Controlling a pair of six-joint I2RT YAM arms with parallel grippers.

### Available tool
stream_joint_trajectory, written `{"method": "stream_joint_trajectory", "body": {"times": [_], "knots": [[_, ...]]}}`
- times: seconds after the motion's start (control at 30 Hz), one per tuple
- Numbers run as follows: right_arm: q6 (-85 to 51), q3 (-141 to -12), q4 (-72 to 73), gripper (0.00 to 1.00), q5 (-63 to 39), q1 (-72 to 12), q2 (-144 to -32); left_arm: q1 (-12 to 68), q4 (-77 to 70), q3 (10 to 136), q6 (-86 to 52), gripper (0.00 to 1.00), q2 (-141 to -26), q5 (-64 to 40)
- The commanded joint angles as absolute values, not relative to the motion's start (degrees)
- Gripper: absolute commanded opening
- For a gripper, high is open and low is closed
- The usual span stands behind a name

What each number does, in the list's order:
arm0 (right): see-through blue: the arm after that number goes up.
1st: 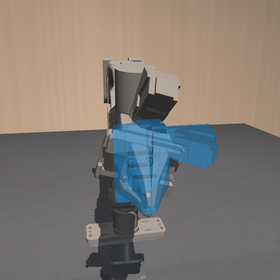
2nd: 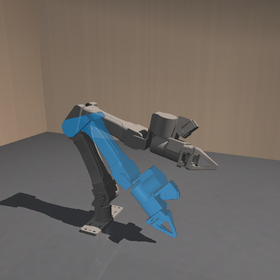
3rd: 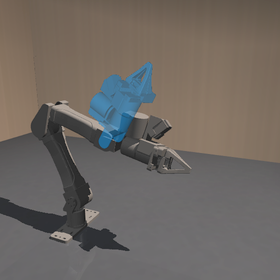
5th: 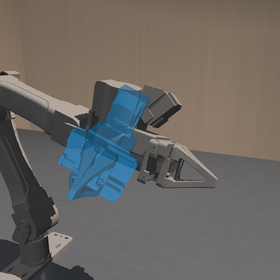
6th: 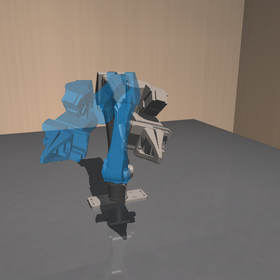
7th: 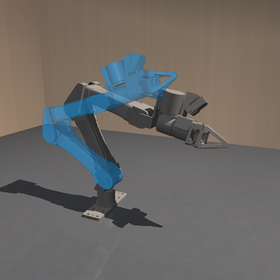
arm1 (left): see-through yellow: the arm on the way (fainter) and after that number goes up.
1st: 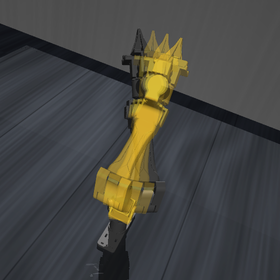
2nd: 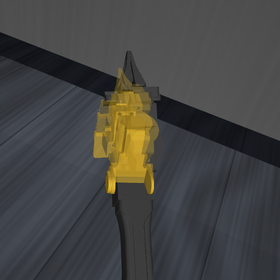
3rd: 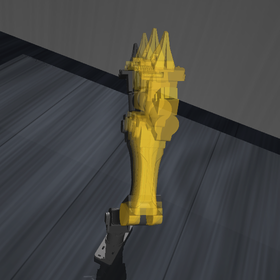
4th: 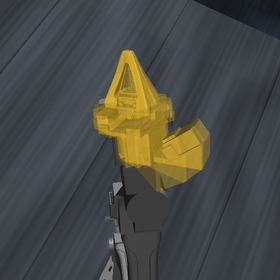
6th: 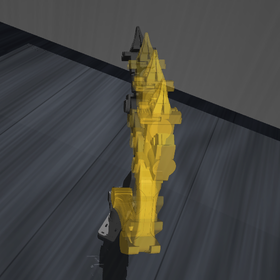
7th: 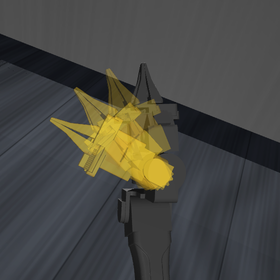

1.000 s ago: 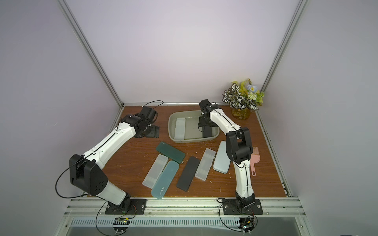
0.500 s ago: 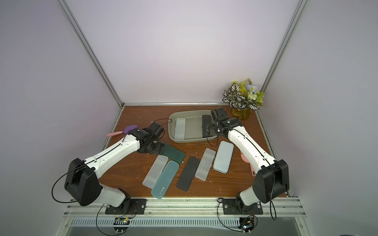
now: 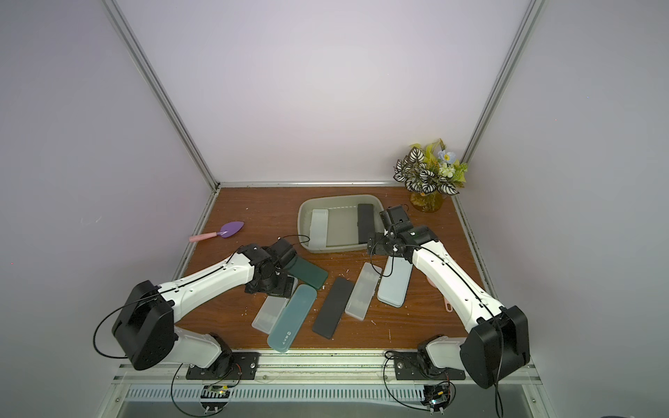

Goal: Put the pencil case into the storage box
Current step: Pick up the pencil case from the center of the board.

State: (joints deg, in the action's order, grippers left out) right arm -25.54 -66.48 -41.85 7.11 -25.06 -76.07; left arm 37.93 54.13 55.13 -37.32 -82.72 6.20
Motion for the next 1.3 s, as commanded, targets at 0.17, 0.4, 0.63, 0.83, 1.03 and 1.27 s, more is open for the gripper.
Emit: {"method": "stream_joint_trajectory", "body": {"times": [0.17,0.4,0.63,0.83,1.03,1.27], "knots": [[-26.5,-65.2,-40.3,0.98,6.0,-25.6,-74.4,40.3,54.5,55.2,-38.1,1.0,-83.5,5.8],[-26.4,-64.8,-40.5,0.98,6.1,-25.5,-74.2,40.3,53.5,55.4,-37.3,1.0,-86.0,6.3],[-26.3,-64.7,-40.8,0.98,6.4,-25.6,-73.8,40.3,51.4,55.9,-35.5,1.0,-89.3,6.7],[-26.3,-64.8,-40.8,0.98,6.4,-25.6,-74.1,39.8,49.4,54.7,-34.5,0.94,-91.2,6.8],[-26.2,-65.0,-41.0,0.98,6.6,-25.6,-74.4,37.1,47.6,53.1,-33.5,0.85,-90.5,6.4],[-26.4,-64.6,-40.5,0.98,6.3,-25.6,-75.0,35.6,46.2,52.1,-31.9,0.83,-90.8,5.3]]}}
